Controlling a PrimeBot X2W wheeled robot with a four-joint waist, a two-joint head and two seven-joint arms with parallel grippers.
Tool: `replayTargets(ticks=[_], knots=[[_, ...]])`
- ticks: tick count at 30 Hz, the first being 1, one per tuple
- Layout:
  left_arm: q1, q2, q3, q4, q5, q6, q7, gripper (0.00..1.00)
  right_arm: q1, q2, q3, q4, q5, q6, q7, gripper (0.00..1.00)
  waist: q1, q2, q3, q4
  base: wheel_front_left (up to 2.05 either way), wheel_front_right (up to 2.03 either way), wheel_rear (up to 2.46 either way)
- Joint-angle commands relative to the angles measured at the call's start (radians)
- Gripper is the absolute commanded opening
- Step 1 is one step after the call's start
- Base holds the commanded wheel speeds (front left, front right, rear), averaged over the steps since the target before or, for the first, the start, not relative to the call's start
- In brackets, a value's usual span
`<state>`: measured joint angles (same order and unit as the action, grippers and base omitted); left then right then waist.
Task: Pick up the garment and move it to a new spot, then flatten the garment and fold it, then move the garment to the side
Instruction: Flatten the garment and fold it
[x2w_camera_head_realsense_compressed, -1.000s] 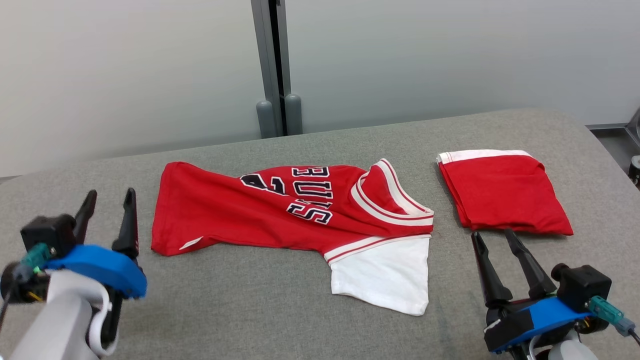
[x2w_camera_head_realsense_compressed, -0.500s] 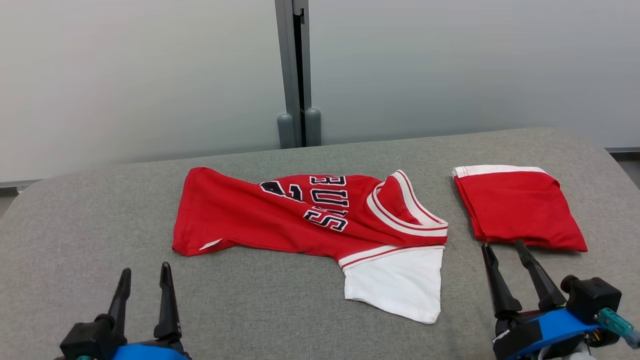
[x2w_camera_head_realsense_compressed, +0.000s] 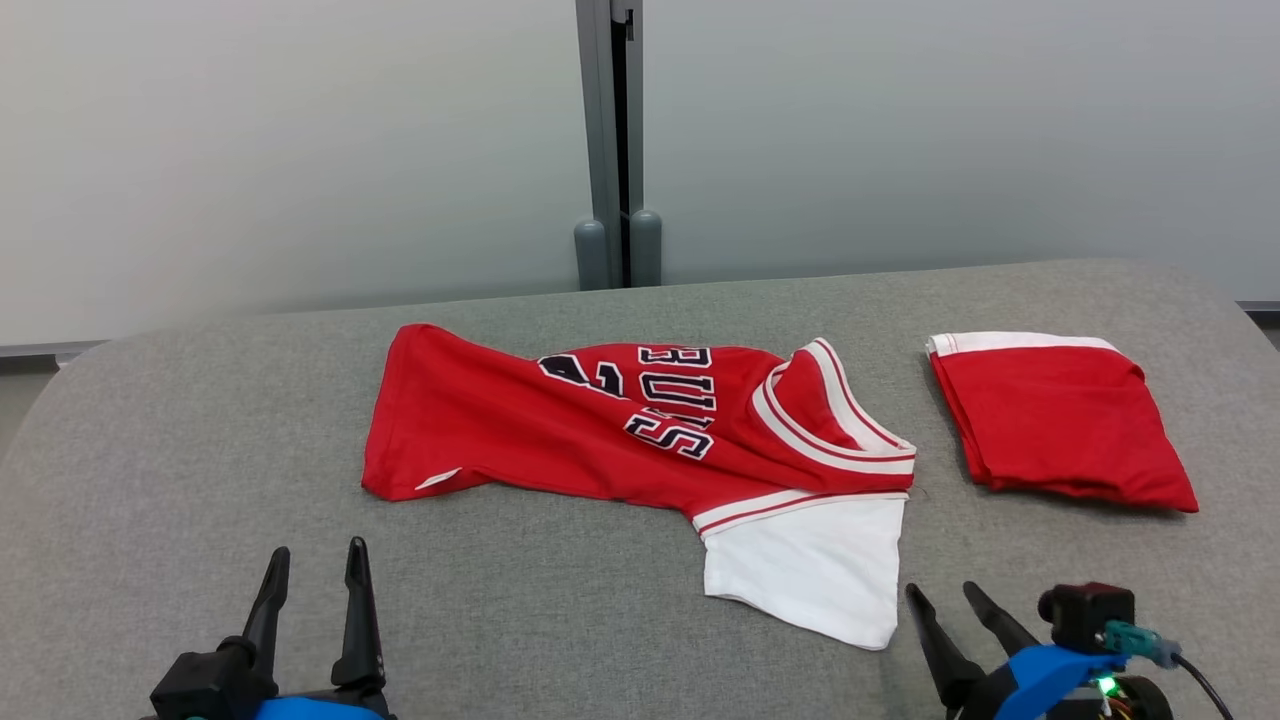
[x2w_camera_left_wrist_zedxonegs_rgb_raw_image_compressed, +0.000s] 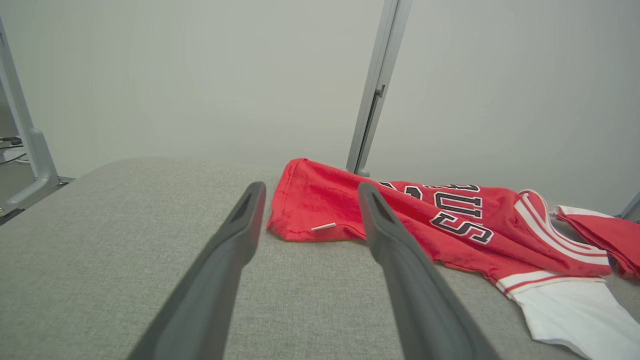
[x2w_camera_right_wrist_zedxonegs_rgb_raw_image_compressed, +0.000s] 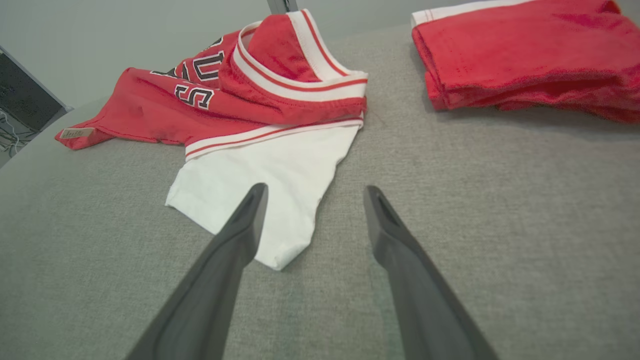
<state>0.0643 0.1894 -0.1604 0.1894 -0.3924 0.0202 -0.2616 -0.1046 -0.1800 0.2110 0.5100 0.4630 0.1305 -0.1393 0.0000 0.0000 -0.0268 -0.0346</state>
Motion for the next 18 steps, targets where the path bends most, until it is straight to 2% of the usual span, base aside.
replayTargets(ticks=[1,4,8,13,14,15,16,18], knots=[[-0.015,-0.006,0.006,0.007,0.013,-0.010,-0.005,1.00,-0.047,0.007,0.018,0.039,0.019,0.000,0.048,1.00,0.0000,0.0000,0.005,0.008,0.00,0.00,0.00],[-0.023,-0.018,0.009,0.021,0.024,-0.023,-0.005,1.00,-0.093,0.013,0.041,0.129,0.048,0.000,0.136,1.00,0.0000,0.0000,0.011,0.026,0.00,0.00,0.00],[-0.037,-0.028,0.012,0.043,0.036,-0.039,-0.005,1.00,-0.152,0.033,0.023,0.258,0.065,0.000,0.248,1.00,0.0000,0.0000,0.015,0.061,0.00,0.00,0.00],[-0.043,-0.040,0.026,0.060,0.050,-0.053,-0.005,1.00,-0.171,0.084,0.023,0.368,0.078,0.002,0.345,1.00,0.0000,0.0000,0.016,0.095,0.00,0.00,0.00],[-0.042,-0.041,0.029,0.062,0.053,-0.054,-0.005,1.00,-0.172,0.092,0.028,0.376,0.084,0.002,0.353,0.65,0.0000,0.0000,0.016,0.098,0.00,0.00,0.00],[-0.041,-0.043,0.032,0.063,0.053,-0.056,-0.005,1.00,-0.172,0.098,0.033,0.381,0.088,0.002,0.356,0.40,0.0000,0.0000,0.016,0.099,0.00,0.00,0.00],[-0.040,-0.045,0.035,0.066,0.056,-0.057,-0.005,1.00,-0.173,0.101,0.038,0.385,0.091,0.003,0.354,0.00,0.0000,0.0000,0.015,0.100,0.00,0.00,0.00],[-0.036,-0.048,0.042,0.068,0.060,-0.059,-0.005,1.00,-0.175,0.102,0.046,0.378,0.098,0.003,0.336,0.00,0.0000,0.0000,0.015,0.096,0.00,0.00,0.00]])
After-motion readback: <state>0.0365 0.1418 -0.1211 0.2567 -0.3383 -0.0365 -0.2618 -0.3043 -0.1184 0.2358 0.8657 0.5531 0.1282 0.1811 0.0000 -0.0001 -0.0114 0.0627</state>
